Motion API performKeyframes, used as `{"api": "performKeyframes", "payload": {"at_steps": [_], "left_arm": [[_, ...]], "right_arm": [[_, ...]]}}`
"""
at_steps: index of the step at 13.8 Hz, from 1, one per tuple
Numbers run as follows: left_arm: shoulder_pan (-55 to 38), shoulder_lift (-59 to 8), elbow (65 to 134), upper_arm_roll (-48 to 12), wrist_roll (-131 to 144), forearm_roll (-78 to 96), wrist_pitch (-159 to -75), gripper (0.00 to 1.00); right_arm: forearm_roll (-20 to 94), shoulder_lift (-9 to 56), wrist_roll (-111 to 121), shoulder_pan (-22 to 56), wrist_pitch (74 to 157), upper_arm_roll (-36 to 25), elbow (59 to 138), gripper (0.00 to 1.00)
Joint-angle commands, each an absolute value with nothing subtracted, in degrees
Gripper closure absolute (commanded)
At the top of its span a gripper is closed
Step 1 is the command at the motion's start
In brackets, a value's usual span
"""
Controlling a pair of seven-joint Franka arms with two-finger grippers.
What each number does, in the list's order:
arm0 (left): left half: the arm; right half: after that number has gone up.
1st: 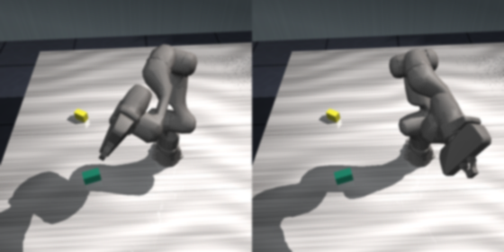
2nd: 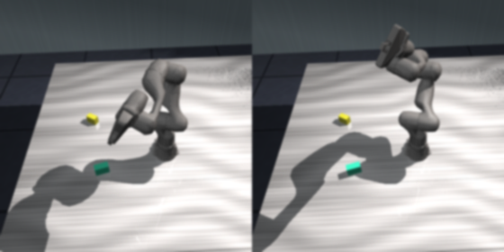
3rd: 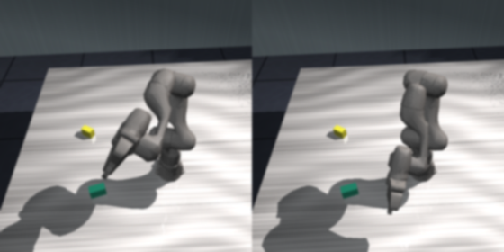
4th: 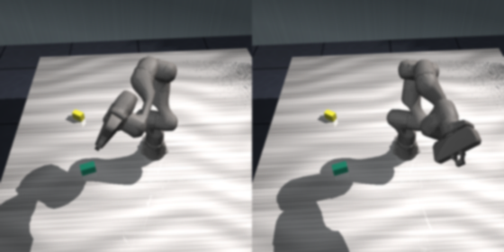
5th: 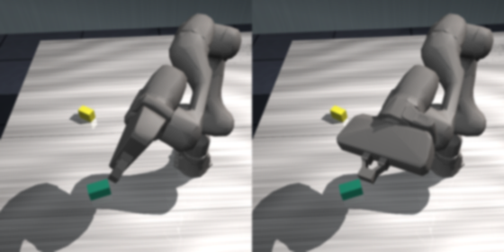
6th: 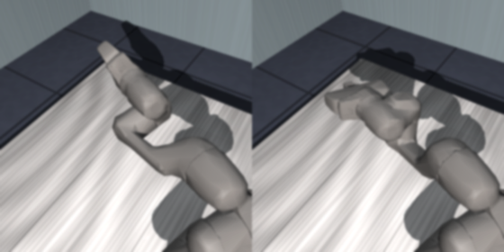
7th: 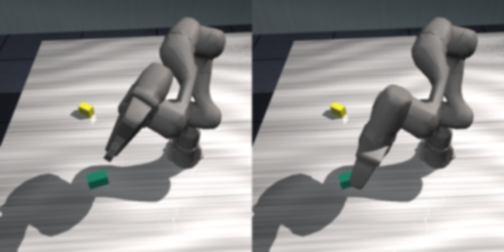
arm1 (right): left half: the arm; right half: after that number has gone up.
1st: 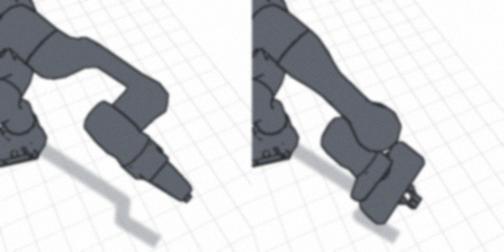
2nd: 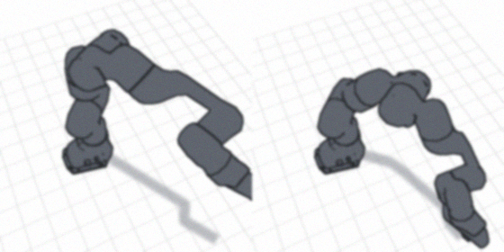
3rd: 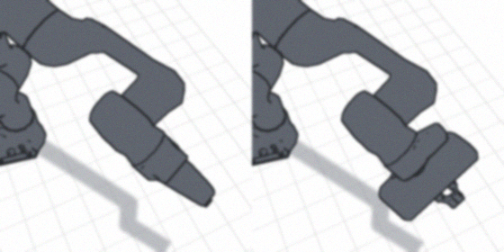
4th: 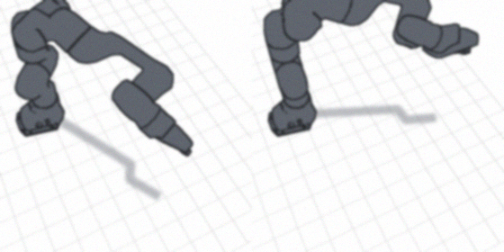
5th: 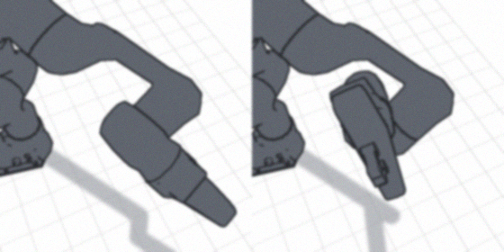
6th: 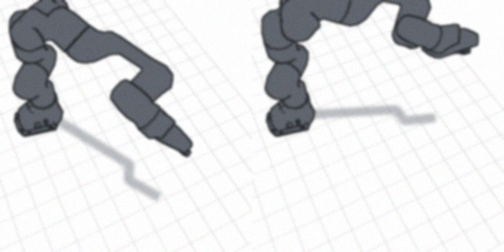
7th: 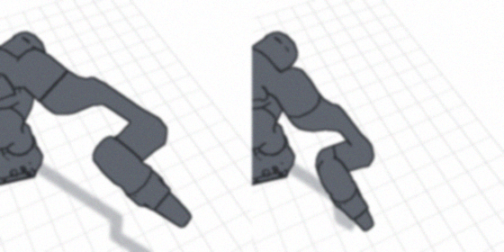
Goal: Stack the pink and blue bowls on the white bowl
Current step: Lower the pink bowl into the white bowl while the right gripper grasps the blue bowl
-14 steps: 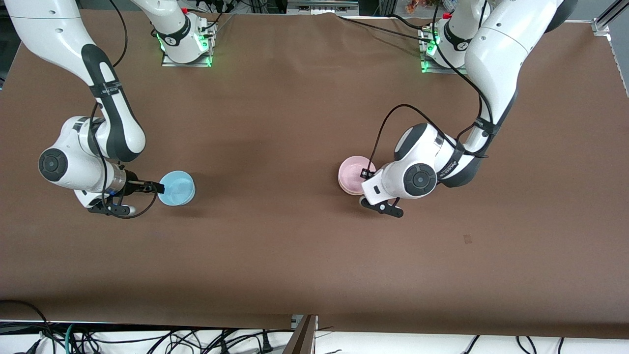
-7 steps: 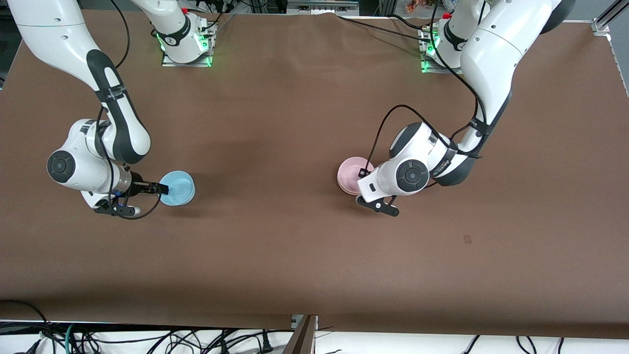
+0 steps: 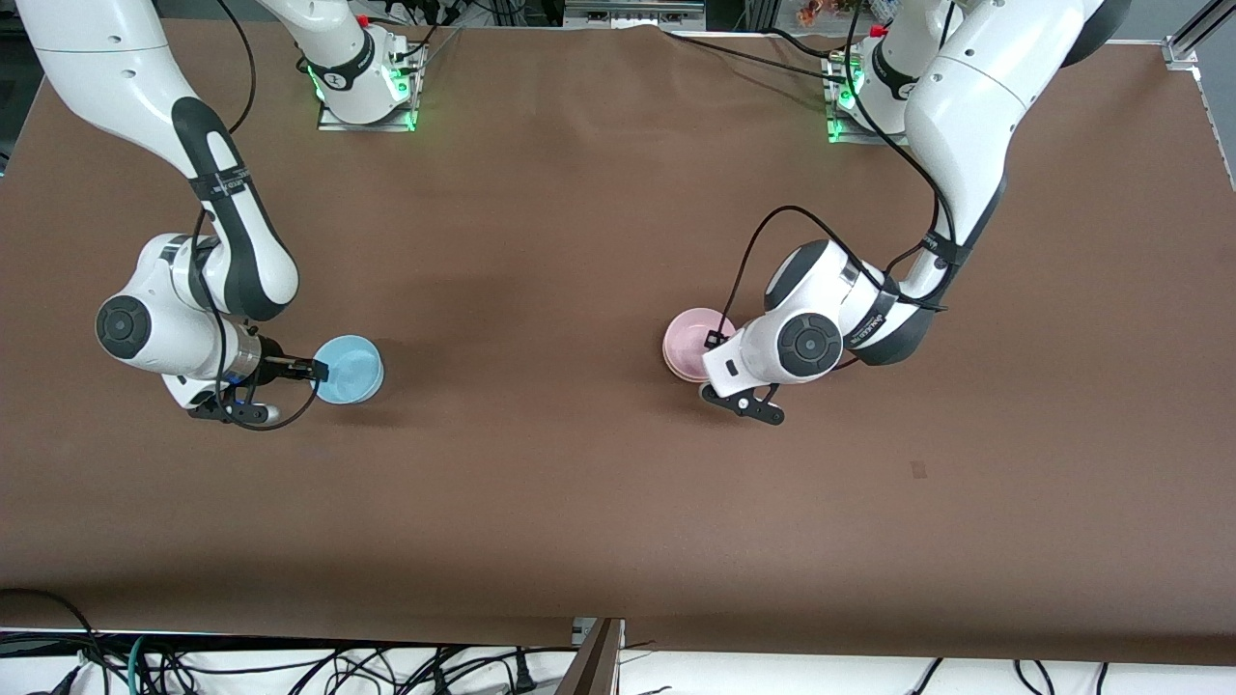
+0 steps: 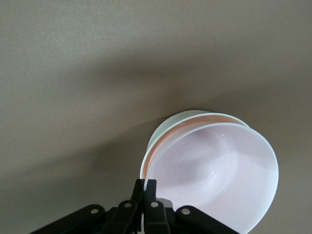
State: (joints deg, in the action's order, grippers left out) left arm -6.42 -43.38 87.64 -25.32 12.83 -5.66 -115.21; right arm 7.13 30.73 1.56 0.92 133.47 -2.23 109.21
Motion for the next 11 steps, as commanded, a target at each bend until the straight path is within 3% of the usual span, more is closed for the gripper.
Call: {"api": "performKeyframes", "payload": {"at_steps": [1, 8, 9, 10, 11], "left_arm": [[-6.9, -43.5, 88.2, -24.8, 13.0, -6.9, -116.8, 1.0], [-7.3, -43.7, 88.9, -24.9, 13.2, -6.9, -118.8, 1.0], [-7.2, -43.7, 89.0, -24.8, 13.3, -6.9, -118.8, 0.27], [-7.2, -43.5, 89.1, -24.8, 13.3, -6.9, -118.7, 0.0], [-7.0, -42.7, 89.2, -24.8, 13.3, -7.0, -118.0, 0.0]], "right_arm": [[8.3, 29.6, 1.1, 0.9, 133.2, -1.8, 110.5, 0.44], [9.0, 29.3, 1.7, 0.9, 132.1, -1.3, 110.5, 0.54], [9.1, 29.3, 3.0, 0.9, 132.1, -1.3, 110.5, 0.58], [9.4, 29.3, 4.1, 0.8, 132.1, -1.3, 110.5, 0.64], [10.4, 29.3, 5.0, 0.8, 132.1, -1.4, 110.5, 0.76]]}}
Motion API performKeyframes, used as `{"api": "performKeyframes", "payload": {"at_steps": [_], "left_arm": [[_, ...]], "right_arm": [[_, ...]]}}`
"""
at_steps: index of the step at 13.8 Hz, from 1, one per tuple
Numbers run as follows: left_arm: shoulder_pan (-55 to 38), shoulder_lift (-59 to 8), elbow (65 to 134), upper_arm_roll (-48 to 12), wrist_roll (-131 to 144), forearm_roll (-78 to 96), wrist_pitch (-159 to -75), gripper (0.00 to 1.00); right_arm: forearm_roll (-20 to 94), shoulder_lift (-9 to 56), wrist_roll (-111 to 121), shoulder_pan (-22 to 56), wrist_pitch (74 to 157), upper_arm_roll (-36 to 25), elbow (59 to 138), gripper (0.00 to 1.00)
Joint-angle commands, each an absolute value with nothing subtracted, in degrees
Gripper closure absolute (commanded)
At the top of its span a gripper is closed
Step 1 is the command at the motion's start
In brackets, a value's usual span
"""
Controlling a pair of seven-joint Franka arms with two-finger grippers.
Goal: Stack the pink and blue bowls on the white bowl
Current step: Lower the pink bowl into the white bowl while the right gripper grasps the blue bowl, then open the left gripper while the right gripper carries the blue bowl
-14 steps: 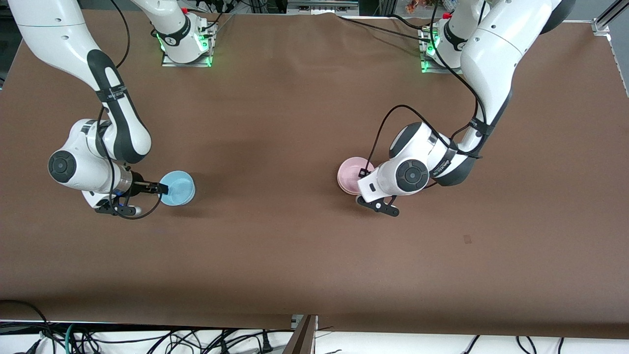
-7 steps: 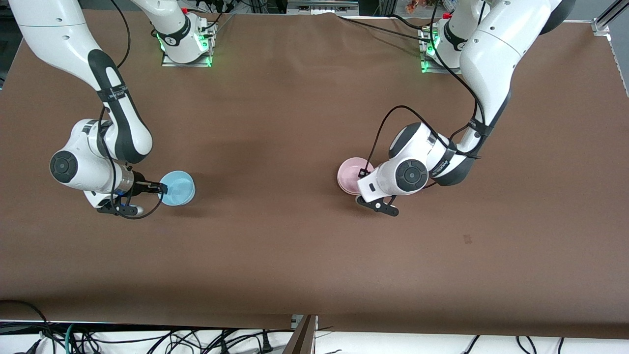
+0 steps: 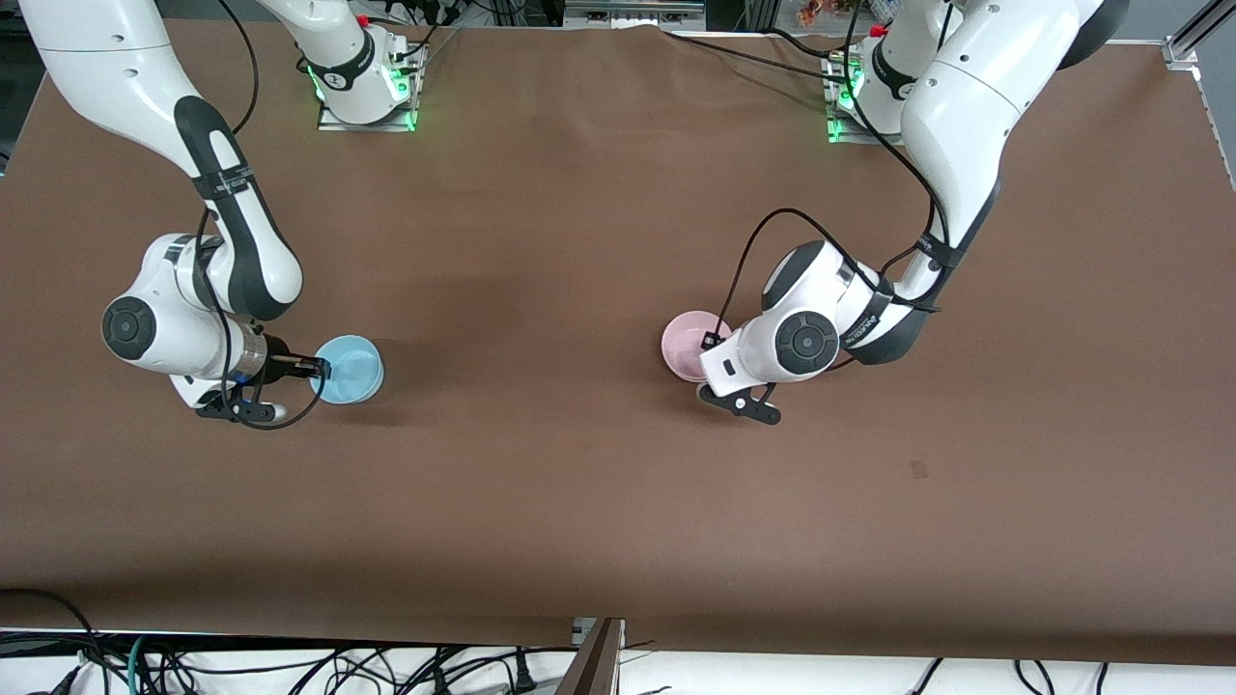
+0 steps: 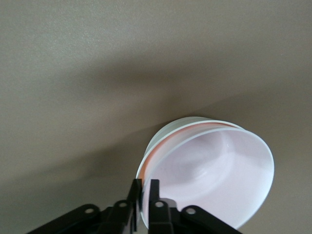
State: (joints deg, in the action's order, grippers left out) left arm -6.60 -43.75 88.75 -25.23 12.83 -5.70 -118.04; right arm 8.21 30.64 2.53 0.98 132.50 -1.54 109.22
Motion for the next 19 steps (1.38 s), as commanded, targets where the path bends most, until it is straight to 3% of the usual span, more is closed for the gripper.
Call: {"api": "performKeyframes", "payload": {"at_steps": [1, 3, 9, 14, 19], "left_arm": [[-6.9, -41.7, 89.3, -24.9, 13.3, -7.0, -117.0, 0.0], [-6.8, -39.0, 89.2, -25.0, 13.3, -6.9, -114.0, 0.0], [-2.1, -25.0, 88.5, -24.7, 12.6, -7.0, -104.3, 0.0], [8.3, -13.1, 85.8, -25.0, 12.5, -6.9, -98.9, 0.0], [15.5, -8.5, 83.2, -24.9, 1.3, -5.7, -88.1, 0.0]], "right_arm": [[11.1, 29.1, 5.8, 0.8, 131.9, -1.4, 110.5, 0.88], [11.2, 28.8, 6.2, 0.8, 130.8, -1.4, 110.3, 1.0], [11.2, 28.6, 6.5, 0.8, 129.9, -0.2, 108.7, 1.0], [15.5, 28.3, 5.5, 0.9, 118.8, 6.8, 101.6, 1.0], [15.9, 28.3, -9.4, 1.3, 117.8, 17.4, 99.2, 1.0]]}}
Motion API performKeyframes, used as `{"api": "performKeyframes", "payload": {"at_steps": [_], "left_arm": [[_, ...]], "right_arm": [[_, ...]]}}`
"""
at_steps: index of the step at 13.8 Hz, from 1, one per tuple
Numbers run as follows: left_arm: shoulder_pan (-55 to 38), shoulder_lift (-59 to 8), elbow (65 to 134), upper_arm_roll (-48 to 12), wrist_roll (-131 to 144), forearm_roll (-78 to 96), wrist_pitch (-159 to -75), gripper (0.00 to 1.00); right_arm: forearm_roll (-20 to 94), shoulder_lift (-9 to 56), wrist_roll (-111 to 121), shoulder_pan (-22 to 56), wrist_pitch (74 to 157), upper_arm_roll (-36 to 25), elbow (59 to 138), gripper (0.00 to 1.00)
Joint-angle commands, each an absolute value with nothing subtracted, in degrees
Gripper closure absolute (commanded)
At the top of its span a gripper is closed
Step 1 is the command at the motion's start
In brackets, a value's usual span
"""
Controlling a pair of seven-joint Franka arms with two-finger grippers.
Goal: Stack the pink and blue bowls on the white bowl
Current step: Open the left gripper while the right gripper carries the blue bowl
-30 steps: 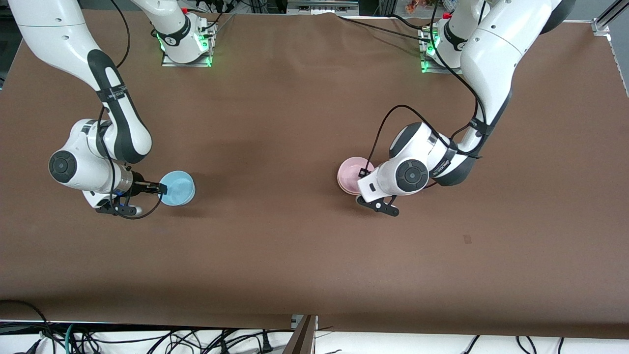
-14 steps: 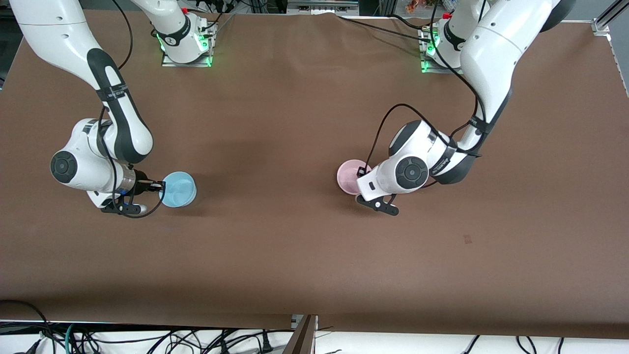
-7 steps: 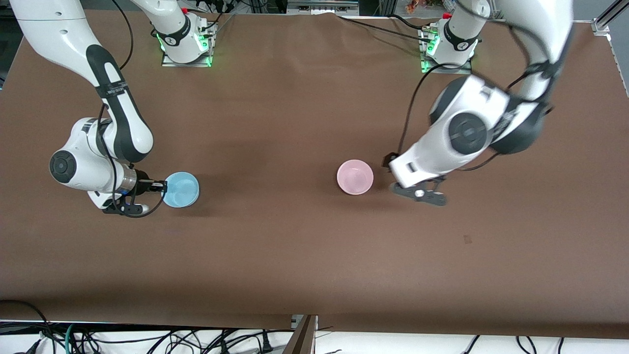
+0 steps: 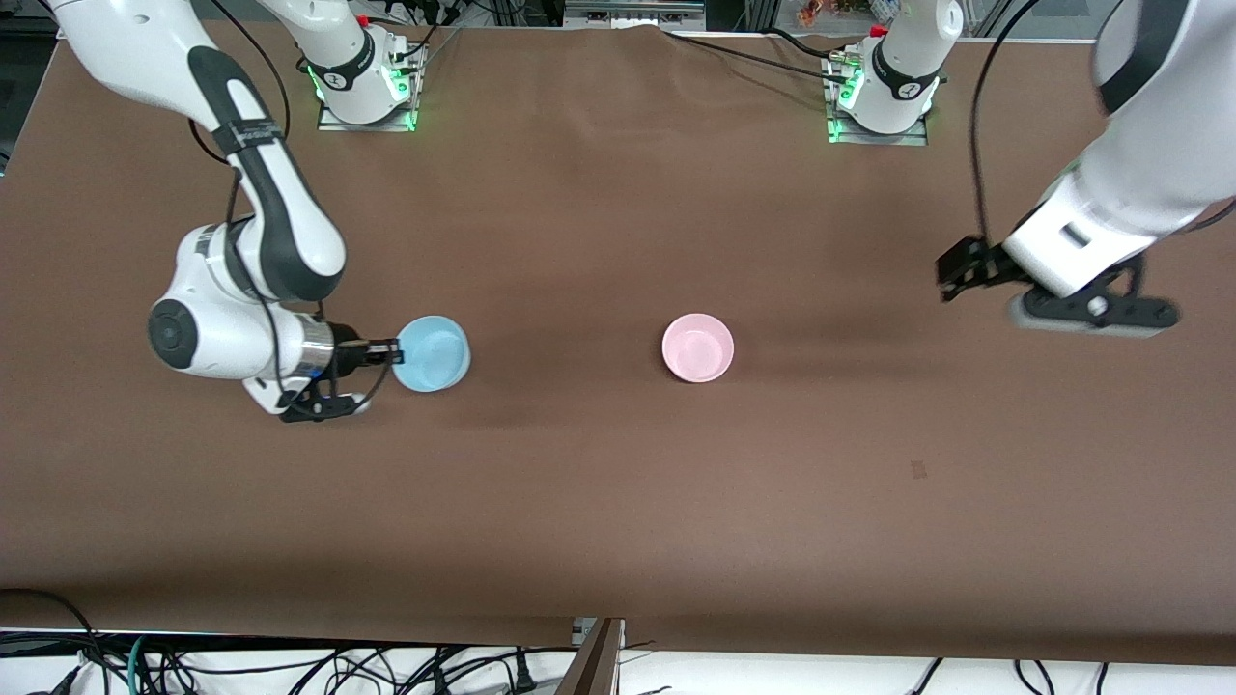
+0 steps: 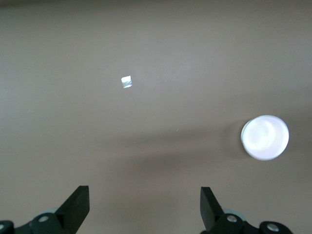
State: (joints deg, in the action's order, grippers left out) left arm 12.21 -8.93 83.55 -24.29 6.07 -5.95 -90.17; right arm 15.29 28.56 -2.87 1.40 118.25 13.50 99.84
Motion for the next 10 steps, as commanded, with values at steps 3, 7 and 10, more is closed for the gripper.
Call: {"api": "performKeyframes", "payload": {"at_steps": [3, 7, 10], "left_arm": [[8.5, -3.3, 89.2, -14.7, -1.0, -2.0, -90.0, 0.0], [2.7, 3.6, 98.1, -7.8, -1.7, -2.5, -97.2, 0.0], [3.4, 1.7, 96.1, -7.8, -1.5, -2.7, -96.6, 0.0]], "right_arm": [[15.9, 30.1, -17.9, 6.7, 121.0, 20.1, 96.0, 1.0], [15.2, 34.6, -34.1, 17.4, 124.9, 19.9, 88.8, 1.0], [12.2, 38.8, -44.1, 22.7, 129.6, 19.7, 83.7, 1.0]]}}
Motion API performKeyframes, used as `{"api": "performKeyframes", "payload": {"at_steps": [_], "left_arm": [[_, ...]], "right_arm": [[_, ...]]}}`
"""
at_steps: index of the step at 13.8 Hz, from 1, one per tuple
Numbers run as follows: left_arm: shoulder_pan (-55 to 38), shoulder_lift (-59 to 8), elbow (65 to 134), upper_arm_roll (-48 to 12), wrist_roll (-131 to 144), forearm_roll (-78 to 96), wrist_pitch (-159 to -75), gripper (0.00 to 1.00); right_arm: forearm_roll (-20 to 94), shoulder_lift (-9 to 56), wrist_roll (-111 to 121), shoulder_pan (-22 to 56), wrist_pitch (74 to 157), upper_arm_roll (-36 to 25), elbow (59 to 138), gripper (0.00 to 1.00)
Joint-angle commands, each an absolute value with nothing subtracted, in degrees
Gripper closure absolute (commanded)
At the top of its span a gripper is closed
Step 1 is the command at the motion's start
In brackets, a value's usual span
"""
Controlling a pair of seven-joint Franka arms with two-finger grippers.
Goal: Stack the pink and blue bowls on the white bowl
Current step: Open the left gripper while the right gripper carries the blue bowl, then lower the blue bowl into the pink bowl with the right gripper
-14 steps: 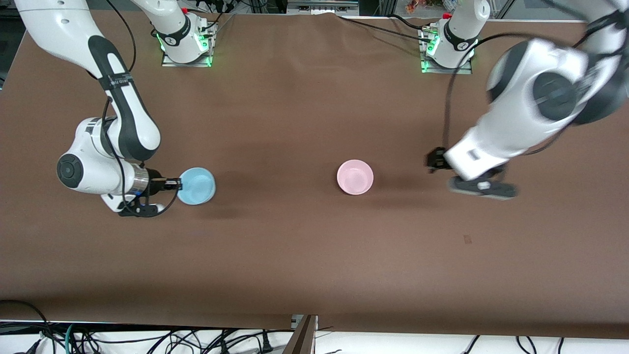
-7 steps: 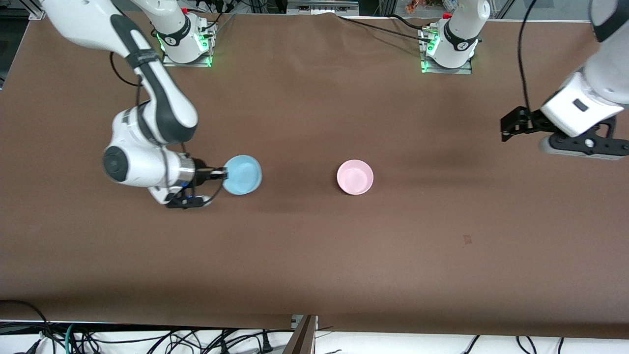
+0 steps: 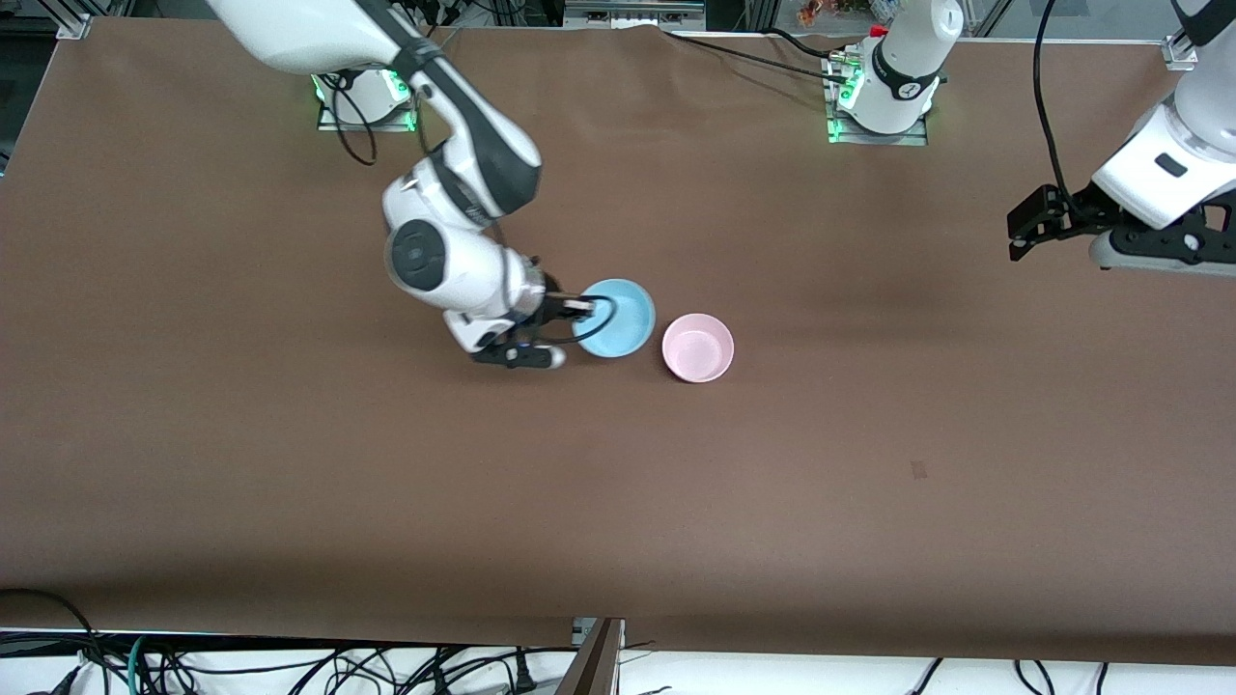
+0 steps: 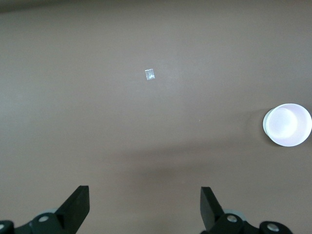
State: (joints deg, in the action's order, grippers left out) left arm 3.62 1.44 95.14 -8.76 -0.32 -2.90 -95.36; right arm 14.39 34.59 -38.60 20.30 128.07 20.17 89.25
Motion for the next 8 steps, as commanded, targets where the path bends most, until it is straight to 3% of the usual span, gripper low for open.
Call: {"api": "performKeyframes", "payload": {"at_steps": [1, 8], "left_arm": [[3.4, 1.8, 96.1, -7.9, -1.1, -2.7, -96.5, 0.0], [3.5, 1.5, 96.0, -7.8, -0.6, -2.7, -96.4, 0.0]], "right_arm": [[10.7, 40.2, -47.1, 24.3, 131.0, 19.7, 82.2, 1.0], [-0.5, 48.5, -60.8, 32.2, 134.7, 19.3, 74.6, 1.0]]}}
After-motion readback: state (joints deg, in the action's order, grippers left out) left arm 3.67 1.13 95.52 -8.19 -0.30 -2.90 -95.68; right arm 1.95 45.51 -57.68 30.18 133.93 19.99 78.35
